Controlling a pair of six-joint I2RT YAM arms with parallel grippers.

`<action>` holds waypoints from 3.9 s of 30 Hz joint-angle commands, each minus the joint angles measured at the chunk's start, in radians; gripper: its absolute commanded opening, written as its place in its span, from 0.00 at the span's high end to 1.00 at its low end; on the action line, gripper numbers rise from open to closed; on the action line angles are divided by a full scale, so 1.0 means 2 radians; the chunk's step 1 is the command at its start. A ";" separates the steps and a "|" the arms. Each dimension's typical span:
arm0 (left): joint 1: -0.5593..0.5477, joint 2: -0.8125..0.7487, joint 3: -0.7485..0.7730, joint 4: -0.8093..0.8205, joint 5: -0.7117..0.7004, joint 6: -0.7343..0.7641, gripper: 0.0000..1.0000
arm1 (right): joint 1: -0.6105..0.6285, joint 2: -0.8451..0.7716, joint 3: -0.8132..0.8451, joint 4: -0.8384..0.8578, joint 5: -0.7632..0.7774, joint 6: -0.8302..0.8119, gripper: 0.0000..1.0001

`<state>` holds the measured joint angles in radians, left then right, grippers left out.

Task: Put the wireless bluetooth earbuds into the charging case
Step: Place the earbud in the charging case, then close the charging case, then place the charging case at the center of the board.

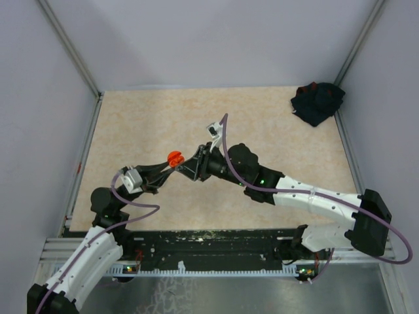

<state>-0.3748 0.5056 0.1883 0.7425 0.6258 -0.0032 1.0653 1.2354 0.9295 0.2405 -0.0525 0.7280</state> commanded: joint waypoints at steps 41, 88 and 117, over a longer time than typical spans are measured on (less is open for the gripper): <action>0.000 0.009 0.016 -0.003 0.004 -0.007 1.00 | 0.022 0.017 0.100 -0.022 -0.052 -0.147 0.61; 0.000 0.061 0.030 0.045 0.132 -0.061 1.00 | -0.073 0.012 0.144 -0.193 -0.262 -0.272 0.32; -0.001 0.105 0.080 -0.126 -0.062 -0.167 1.00 | -0.074 -0.147 0.028 -0.224 0.023 -0.280 0.29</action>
<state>-0.3752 0.6998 0.3092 0.6025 0.6792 -0.1967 0.9215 1.0355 1.0260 -0.2054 -0.1806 0.1596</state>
